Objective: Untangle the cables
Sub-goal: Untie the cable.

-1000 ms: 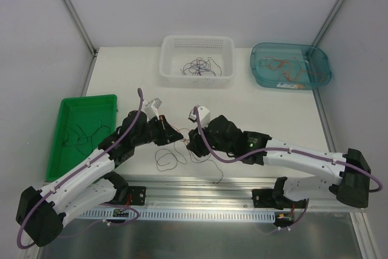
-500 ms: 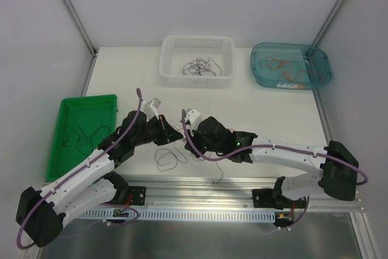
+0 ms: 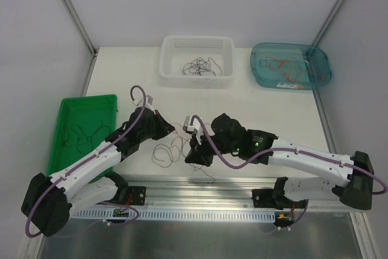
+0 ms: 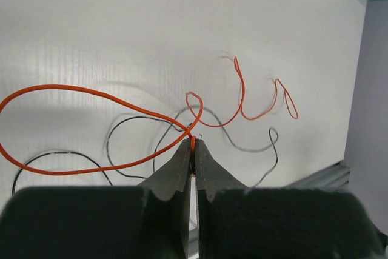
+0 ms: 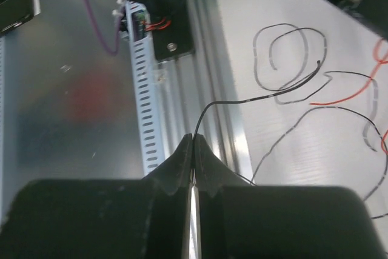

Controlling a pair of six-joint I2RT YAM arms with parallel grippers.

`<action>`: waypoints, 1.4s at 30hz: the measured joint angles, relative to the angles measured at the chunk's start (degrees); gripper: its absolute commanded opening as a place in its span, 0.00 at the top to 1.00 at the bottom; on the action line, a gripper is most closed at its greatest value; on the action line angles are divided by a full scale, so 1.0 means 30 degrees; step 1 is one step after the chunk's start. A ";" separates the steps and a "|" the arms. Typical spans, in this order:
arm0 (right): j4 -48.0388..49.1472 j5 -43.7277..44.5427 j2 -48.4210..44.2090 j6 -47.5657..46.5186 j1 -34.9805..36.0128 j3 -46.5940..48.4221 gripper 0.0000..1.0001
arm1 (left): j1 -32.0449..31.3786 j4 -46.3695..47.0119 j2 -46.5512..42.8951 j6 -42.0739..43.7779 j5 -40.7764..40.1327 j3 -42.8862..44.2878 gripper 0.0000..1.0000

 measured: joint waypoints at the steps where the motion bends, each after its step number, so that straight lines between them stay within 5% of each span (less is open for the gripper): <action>1: -0.0138 -0.0576 -0.0262 -0.0117 0.0029 0.0029 0.99 | 0.0015 -0.0007 0.0262 -0.0029 -0.0342 0.0117 1.00; 7: -0.2980 0.0408 -0.2586 -0.0765 -0.0903 0.0058 0.99 | 0.0372 0.0007 0.0736 0.0408 -0.1355 0.0933 1.00; 15: -0.7766 0.5362 -0.7730 -0.1129 -0.8852 0.1632 0.99 | 0.2397 -0.2229 -0.0809 0.2324 -0.3257 0.1756 1.00; 19: -0.8939 0.6666 -0.8568 -0.1056 -1.0950 0.2586 0.99 | 0.3395 -0.3563 -0.0998 0.3694 -0.4335 0.3475 1.00; 25: -1.0214 0.7125 -0.8174 -0.0372 -1.1832 0.2514 0.99 | 0.3490 -0.4153 -0.0758 0.6062 -0.5275 0.6470 1.00; 36: -1.0965 0.7606 -0.7140 0.0430 -1.2203 0.1931 0.98 | 0.3490 -0.4743 0.0350 0.6688 -0.2790 0.6135 1.00; 42: -1.0353 0.7949 -0.5486 0.2222 -1.2728 -0.2251 0.66 | 0.3490 -0.3417 0.1800 0.6601 0.0984 0.6492 1.00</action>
